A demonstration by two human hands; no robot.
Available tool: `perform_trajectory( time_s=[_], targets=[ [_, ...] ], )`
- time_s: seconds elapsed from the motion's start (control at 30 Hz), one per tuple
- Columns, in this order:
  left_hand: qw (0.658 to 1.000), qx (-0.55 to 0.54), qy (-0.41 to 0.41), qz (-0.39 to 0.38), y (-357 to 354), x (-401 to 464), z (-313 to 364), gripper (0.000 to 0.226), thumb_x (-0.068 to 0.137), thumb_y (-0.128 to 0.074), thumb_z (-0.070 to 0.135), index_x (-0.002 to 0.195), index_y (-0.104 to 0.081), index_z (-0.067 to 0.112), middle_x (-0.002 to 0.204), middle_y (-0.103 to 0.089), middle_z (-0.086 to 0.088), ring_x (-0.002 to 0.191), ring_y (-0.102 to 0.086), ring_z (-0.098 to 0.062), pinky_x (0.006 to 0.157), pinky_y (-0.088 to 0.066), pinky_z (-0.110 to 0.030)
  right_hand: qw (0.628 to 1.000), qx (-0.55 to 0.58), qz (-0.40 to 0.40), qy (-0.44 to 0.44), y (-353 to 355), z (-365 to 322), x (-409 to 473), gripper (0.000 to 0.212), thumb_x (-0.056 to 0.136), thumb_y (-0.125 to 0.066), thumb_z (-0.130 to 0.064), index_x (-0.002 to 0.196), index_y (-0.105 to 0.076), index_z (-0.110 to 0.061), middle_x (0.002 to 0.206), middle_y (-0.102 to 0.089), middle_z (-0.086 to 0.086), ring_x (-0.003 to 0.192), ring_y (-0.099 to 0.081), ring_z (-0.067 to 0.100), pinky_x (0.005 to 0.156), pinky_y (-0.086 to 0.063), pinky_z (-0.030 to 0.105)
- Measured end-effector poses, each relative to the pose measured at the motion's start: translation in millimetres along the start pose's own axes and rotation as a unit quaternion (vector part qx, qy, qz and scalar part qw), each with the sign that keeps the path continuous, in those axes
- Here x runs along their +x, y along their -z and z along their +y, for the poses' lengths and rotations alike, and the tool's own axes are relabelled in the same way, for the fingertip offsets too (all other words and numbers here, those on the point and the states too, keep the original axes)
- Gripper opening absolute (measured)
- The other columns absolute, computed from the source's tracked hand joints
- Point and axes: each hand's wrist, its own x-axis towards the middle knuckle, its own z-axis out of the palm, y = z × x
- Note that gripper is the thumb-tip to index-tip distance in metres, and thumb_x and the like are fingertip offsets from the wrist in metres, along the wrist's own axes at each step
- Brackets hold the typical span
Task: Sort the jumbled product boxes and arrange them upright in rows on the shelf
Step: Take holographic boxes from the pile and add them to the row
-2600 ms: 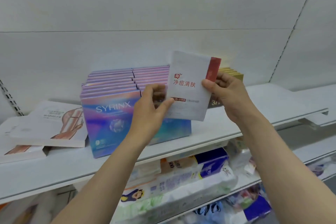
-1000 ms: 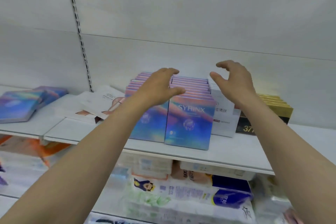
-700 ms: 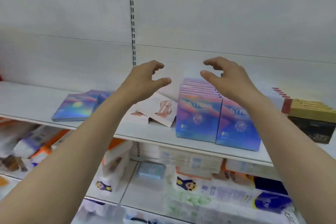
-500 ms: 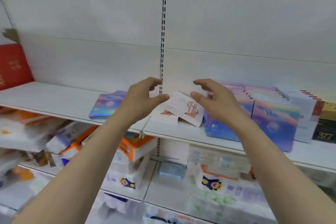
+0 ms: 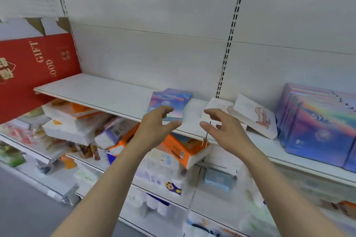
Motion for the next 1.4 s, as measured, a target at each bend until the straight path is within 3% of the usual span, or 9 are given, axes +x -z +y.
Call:
perform_trajectory(
  time_s=[0.13,0.27,0.4,0.5,0.63,0.83,0.97,1.2,1.4],
  targets=[
    [1.0,0.004,0.022,0.011,15.0,43.0,-40.0,0.048,0.083,-0.072,0.041,0.125,-0.059,0.023,0.115,-0.057,0.013,0.109,-0.052,-0.004,0.088,-0.042,-0.023,1.0,-0.001,0.002,-0.01,-35.1,3.7,63.5,0.05,0.089,-0.066,-0.045,0.134,-0.054,-0.028,0.133,-0.058,-0.013,0.12,-0.053,0.004,0.101,-0.045,0.03],
    [0.999,0.004,0.053,0.001,19.9,93.3,-83.4,0.051,0.083,-0.072,0.041,0.128,-0.057,0.02,0.125,-0.06,0.002,0.114,-0.053,-0.011,0.089,-0.039,-0.022,0.994,0.013,-0.037,-0.099,-78.1,11.6,130.5,0.061,0.086,-0.068,-0.05,0.138,-0.048,-0.025,0.131,-0.059,-0.003,0.106,-0.059,0.01,0.079,-0.044,0.022],
    [0.994,0.032,0.089,-0.048,14.7,140.4,-112.0,0.06,0.084,-0.068,0.049,0.134,-0.053,0.019,0.131,-0.059,-0.003,0.12,-0.054,-0.018,0.094,-0.042,-0.028,0.979,0.011,-0.056,-0.197,-106.6,19.7,188.0,0.07,0.085,-0.07,-0.048,0.14,-0.042,-0.015,0.13,-0.058,0.005,0.115,-0.058,0.024,0.089,-0.046,0.031],
    [0.995,-0.019,0.087,-0.044,6.3,160.7,-125.6,0.058,0.082,-0.071,0.047,0.132,-0.054,0.024,0.124,-0.064,-0.002,0.113,-0.06,-0.017,0.097,-0.047,-0.034,0.965,0.084,-0.019,-0.249,-110.7,26.1,208.6,0.045,0.083,-0.077,-0.035,0.112,-0.056,-0.008,0.107,-0.065,0.003,0.095,-0.066,0.023,0.084,-0.055,0.036],
    [0.994,-0.085,0.05,-0.051,-1.6,185.7,-137.2,0.05,0.084,-0.068,0.049,0.129,-0.052,0.034,0.116,-0.064,0.011,0.106,-0.061,-0.001,0.082,-0.042,-0.007,0.935,0.219,0.026,-0.278,-79.0,30.1,211.7,0.014,0.087,-0.074,-0.02,0.093,-0.071,-0.008,0.094,-0.075,0.013,0.067,-0.071,0.017,0.059,-0.056,0.027],
    [0.972,0.156,-0.042,-0.173,-36.7,231.8,-151.7,0.06,0.097,-0.041,0.054,0.151,-0.03,0.031,0.16,-0.025,0.003,0.148,-0.018,-0.016,0.117,-0.019,-0.038,0.903,0.296,0.177,-0.257,-26.0,25.5,194.5,0.026,0.091,-0.069,-0.019,0.112,-0.066,-0.005,0.096,-0.073,0.007,0.065,-0.068,0.015,0.062,-0.051,0.03],
    [0.944,0.238,-0.053,-0.223,-46.1,223.1,-170.3,0.061,0.097,-0.024,0.063,0.153,-0.015,0.041,0.163,-0.005,0.008,0.15,0.004,-0.015,0.118,-0.005,-0.048,0.883,0.317,0.226,-0.262,-26.9,20.8,170.5,0.025,0.089,-0.072,-0.018,0.11,-0.067,-0.007,0.092,-0.074,0.004,0.062,-0.069,0.011,0.057,-0.052,0.028],
    [0.97,0.193,-0.096,-0.113,6.3,148.1,-188.3,0.053,0.098,-0.035,0.054,0.145,-0.042,0.033,0.157,-0.033,0.001,0.147,-0.02,-0.021,0.117,-0.024,-0.041,0.871,0.327,0.272,-0.245,-60.4,-3.1,139.2,0.018,0.087,-0.074,-0.017,0.103,-0.069,-0.009,0.08,-0.076,-0.001,0.059,-0.07,0.011,0.045,-0.051,0.024],
    [0.981,0.159,-0.112,0.023,50.1,101.8,-202.3,0.031,0.09,-0.064,0.041,0.111,-0.072,0.02,0.118,-0.067,-0.003,0.115,-0.052,-0.029,0.093,-0.045,-0.039,0.868,0.332,0.284,-0.238,-106.4,-33.6,105.7,0.014,0.086,-0.074,-0.017,0.099,-0.071,-0.011,0.089,-0.077,0.002,0.071,-0.073,0.017,0.062,-0.06,0.033]
  ],
)
